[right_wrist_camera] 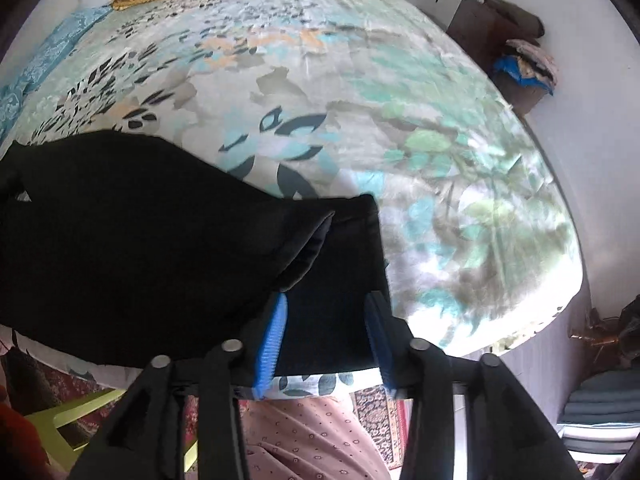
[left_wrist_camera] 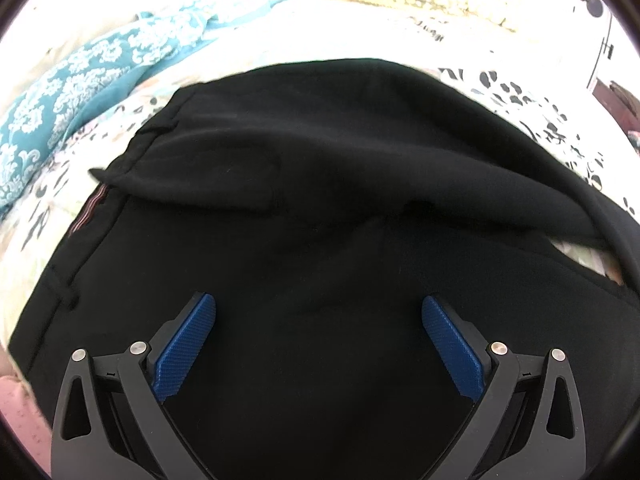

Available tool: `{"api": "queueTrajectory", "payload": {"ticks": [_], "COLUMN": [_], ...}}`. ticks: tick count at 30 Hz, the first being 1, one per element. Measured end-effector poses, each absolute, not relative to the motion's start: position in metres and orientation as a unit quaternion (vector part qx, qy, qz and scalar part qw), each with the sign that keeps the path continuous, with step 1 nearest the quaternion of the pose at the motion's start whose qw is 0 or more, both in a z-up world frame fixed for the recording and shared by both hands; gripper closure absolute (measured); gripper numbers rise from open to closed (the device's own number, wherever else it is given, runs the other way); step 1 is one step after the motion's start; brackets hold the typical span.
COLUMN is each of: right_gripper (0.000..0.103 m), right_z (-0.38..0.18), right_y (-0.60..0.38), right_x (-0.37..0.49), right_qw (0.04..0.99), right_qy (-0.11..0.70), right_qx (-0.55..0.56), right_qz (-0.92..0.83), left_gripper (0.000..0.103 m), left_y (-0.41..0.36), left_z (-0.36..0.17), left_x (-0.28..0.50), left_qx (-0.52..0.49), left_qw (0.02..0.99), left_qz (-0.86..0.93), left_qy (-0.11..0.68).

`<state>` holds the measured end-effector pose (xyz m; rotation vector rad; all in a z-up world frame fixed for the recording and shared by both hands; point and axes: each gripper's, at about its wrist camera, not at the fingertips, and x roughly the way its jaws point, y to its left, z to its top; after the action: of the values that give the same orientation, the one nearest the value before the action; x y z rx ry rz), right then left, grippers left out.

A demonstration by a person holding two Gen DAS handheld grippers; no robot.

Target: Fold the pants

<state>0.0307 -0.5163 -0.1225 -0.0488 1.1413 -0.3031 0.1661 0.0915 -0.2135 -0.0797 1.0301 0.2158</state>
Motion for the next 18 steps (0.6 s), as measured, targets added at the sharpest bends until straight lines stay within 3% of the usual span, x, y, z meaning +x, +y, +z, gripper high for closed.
{"api": "queueTrajectory", "payload": {"ticks": [5, 10, 15, 18], "right_gripper": [0.032, 0.029, 0.030, 0.030], "right_z": [-0.068, -0.086, -0.136, -0.142], "right_y": [-0.508, -0.448, -0.360, -0.342], "right_x": [0.000, -0.015, 0.025, 0.036], "right_qw": [0.888, 0.902, 0.873, 0.876], "right_qy": [0.421, 0.328, 0.430, 0.437], "right_qx": [0.105, 0.238, 0.226, 0.203], "right_qz": [-0.152, -0.149, -0.036, -0.001], "left_gripper": [0.000, 0.000, 0.000, 0.000], "left_y": [0.085, 0.072, 0.065, 0.065], "left_z": [-0.206, -0.200, -0.193, -0.203], "left_x": [0.141, 0.148, 0.142, 0.140], "left_qx": [-0.028, -0.035, -0.033, -0.016], "left_qw": [0.868, 0.867, 0.872, 0.871], "left_qz": [0.077, 0.064, 0.038, 0.032], "left_qy": [0.490, 0.492, 0.486, 0.490]}}
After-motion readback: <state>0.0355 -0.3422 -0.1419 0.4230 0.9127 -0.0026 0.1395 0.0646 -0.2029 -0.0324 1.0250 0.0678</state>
